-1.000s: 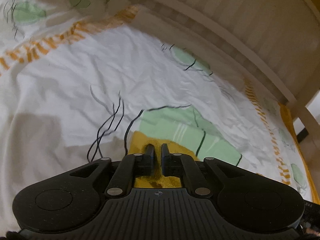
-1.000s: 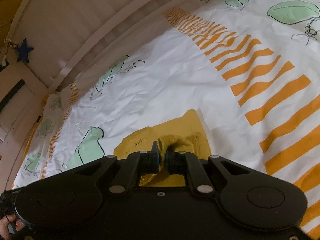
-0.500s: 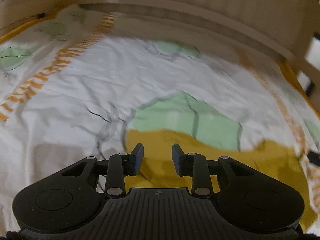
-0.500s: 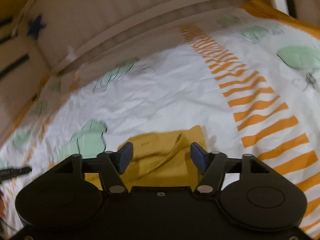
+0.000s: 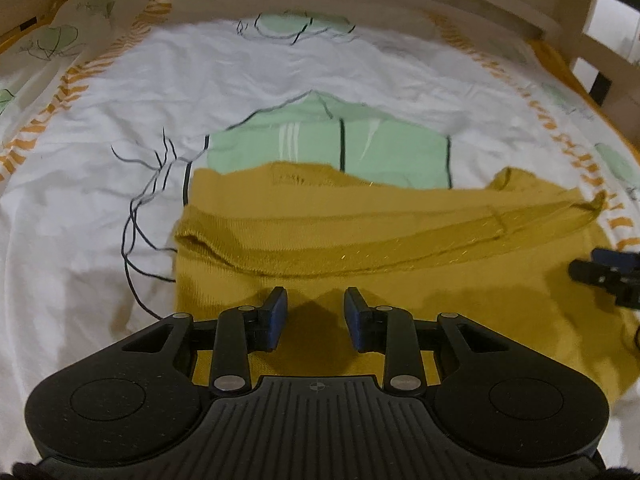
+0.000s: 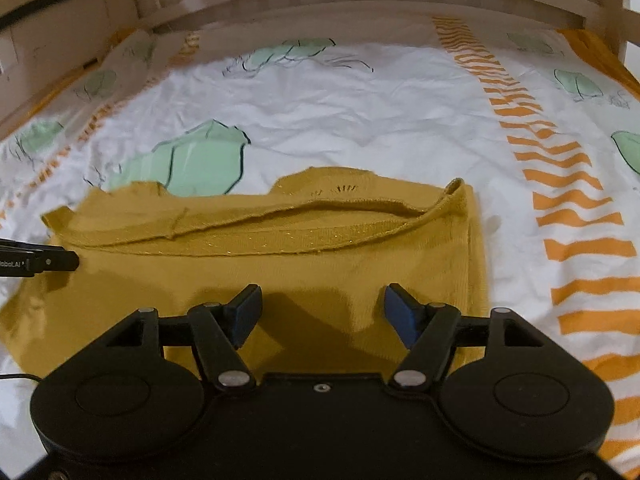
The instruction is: Fold small clothes
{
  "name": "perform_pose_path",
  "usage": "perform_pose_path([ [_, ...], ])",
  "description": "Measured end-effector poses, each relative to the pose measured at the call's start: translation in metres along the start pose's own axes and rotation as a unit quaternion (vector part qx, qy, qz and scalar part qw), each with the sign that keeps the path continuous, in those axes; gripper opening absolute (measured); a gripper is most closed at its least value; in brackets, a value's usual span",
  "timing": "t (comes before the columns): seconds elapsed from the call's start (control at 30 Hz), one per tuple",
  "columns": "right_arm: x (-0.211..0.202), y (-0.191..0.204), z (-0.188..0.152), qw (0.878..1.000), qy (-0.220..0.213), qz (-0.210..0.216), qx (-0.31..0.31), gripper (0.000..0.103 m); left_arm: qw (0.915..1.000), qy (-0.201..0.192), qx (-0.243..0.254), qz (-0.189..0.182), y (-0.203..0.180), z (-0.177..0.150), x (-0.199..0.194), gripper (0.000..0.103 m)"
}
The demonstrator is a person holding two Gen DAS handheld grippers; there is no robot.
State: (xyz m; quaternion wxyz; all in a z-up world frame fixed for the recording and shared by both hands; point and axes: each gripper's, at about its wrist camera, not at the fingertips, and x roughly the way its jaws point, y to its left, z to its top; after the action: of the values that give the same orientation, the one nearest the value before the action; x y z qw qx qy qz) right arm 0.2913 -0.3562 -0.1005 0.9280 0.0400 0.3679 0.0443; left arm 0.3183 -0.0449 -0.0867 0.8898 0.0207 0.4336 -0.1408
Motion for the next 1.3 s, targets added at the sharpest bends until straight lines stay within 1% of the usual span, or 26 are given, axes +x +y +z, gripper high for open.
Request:
perform_pose_path([
  [0.13,0.010,0.001,0.006,1.000,0.001,-0.009,-0.011,0.075,0.9998,-0.014,0.010,0.009,-0.001,0.001,0.008,0.032],
  [0.27,0.024,0.000,0.017,1.000,0.003,-0.017,-0.015,0.079,0.9999,-0.012,0.001,0.007,0.002,0.014,0.014,0.032],
  [0.4,0.033,-0.006,0.024,1.000,-0.003,-0.018,0.001,0.080,0.9999,-0.009,-0.011,0.009,0.008,0.029,0.025,0.032],
  [0.5,0.038,-0.010,0.027,1.000,-0.009,-0.018,0.012,0.081,0.9999,-0.007,-0.009,0.013,0.008,0.038,0.032,0.032],
  [0.83,0.053,-0.015,0.032,0.999,-0.032,-0.027,0.027,0.089,0.9996,-0.006,-0.019,0.021,0.009,0.058,0.051,0.033],
  [1.0,0.061,-0.016,0.037,0.998,-0.038,-0.032,0.029,0.093,0.9990,-0.008,-0.036,0.023,0.013,0.067,0.059,0.033],
  [1.07,0.064,-0.016,0.042,0.998,-0.039,-0.035,0.027,0.093,0.9984,-0.008,-0.046,0.030,0.016,0.074,0.063,0.033],
  [1.13,0.063,-0.018,0.048,0.998,-0.044,-0.041,0.034,0.092,0.9976,-0.010,-0.057,0.039,0.018,0.079,0.062,0.033],
  [1.2,0.058,-0.021,0.052,0.996,-0.049,-0.047,0.049,0.092,0.9973,-0.018,-0.062,0.033,0.018,0.081,0.053,0.033],
  [1.3,0.046,-0.022,0.050,0.996,-0.053,-0.035,0.059,0.092,0.9987,-0.027,-0.035,0.027,0.005,0.077,0.034,0.033],
])
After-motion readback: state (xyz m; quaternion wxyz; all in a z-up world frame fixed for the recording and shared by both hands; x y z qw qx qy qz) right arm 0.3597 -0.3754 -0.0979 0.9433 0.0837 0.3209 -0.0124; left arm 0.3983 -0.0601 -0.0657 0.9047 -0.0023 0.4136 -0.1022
